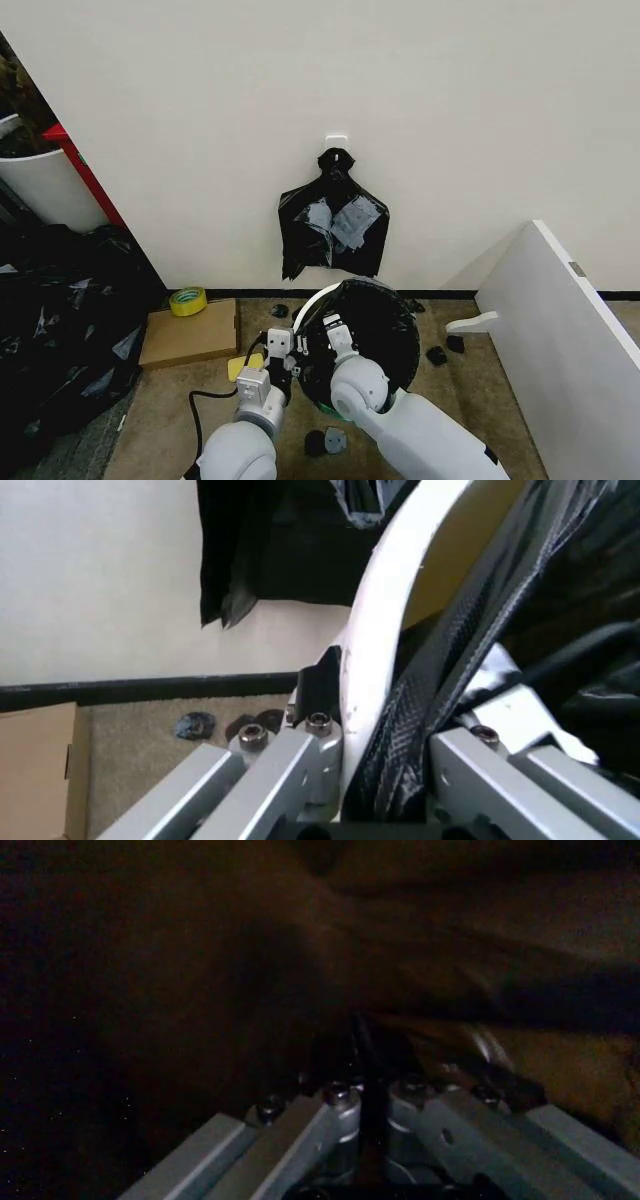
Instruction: Place the garbage bag over the trash bin.
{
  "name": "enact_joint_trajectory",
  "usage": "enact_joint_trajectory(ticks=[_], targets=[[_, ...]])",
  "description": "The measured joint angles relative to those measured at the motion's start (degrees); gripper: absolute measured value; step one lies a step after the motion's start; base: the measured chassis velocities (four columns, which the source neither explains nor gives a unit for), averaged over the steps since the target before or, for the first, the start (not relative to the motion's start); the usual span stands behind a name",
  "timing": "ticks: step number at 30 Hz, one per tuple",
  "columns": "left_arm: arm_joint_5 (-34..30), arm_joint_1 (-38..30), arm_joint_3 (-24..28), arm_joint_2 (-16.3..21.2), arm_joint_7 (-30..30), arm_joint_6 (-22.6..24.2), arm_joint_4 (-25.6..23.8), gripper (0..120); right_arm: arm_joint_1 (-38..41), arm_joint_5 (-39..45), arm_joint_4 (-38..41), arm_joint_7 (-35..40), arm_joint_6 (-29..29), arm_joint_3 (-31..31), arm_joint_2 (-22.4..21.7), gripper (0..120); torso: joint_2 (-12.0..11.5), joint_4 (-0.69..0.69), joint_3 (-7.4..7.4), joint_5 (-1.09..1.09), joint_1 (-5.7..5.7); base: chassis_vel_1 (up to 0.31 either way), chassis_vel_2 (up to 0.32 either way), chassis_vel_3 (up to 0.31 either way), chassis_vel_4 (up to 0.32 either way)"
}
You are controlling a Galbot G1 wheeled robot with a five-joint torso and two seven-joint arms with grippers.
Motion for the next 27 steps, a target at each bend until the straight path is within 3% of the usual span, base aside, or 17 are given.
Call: enact_joint_trajectory(ticks=[6,14,27], targets=[[-0.18,-0.12,0.09,-0.09,0.37,-0.16,0.26,1,-1.74,-0.95,2.96,0.26,-1.63,0.14,-1.92,0,0.00,0.00,0.00,0.00,0.00,0.000,0.000,0.000,0.000],[-0.31,0.74,0.21,0.35,1.82,-0.64,-1.10,1,-0.67,-3.86,-3.86,-0.23,-1.77,-0.04,-0.22,0,0.01,0.02,0.00,0.01,0.00,0.000,0.000,0.000,0.000],[0.07,1.18,0.19,0.52,2.58,-0.99,-1.42,1,0.61,-4.12,-3.29,0.04,-1.64,-0.38,-1.42,0,0.01,0.00,0.00,0.00,0.00,0.000,0.000,0.000,0.000]])
